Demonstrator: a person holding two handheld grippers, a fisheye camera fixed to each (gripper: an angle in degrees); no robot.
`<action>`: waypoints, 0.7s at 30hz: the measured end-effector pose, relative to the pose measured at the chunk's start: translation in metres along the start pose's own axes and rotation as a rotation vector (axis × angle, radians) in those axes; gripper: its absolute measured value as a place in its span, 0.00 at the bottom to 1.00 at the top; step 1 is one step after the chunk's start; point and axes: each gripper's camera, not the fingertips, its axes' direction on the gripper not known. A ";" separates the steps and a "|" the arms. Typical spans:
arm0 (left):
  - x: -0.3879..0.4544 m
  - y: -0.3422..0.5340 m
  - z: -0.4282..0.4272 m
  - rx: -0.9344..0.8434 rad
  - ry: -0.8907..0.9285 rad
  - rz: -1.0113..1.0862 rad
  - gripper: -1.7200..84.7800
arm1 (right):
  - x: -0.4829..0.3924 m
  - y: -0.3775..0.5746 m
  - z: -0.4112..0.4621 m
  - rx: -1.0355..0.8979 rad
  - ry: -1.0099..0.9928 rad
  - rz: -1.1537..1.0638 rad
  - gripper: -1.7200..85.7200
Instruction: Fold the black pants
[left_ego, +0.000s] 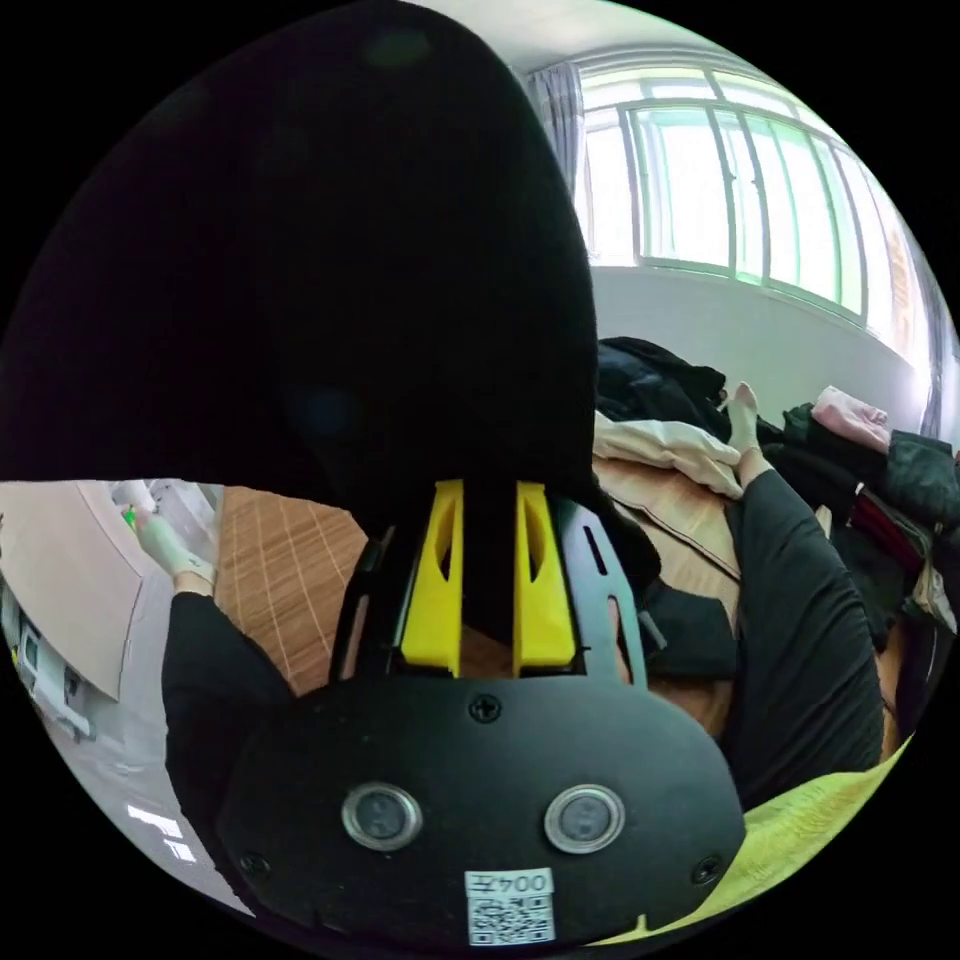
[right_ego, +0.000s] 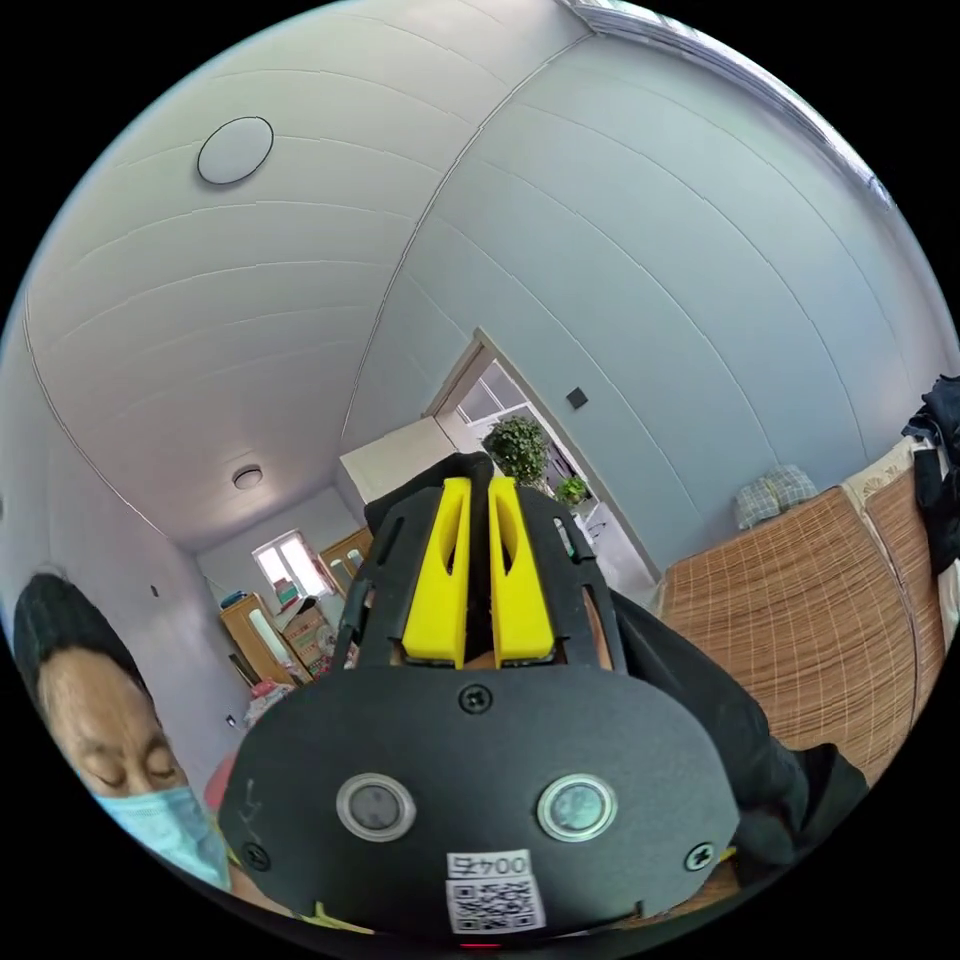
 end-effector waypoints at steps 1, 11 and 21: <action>-0.031 -0.018 -0.003 0.056 0.001 -0.027 0.06 | -0.002 -0.011 0.002 0.024 -0.016 0.016 0.06; -0.173 -0.202 -0.005 0.155 -0.072 0.180 0.03 | 0.024 -0.030 -0.120 0.467 0.235 -0.032 0.07; -0.112 -0.068 0.141 -0.288 0.200 0.386 0.03 | 0.231 0.203 -0.221 0.137 0.695 0.593 0.06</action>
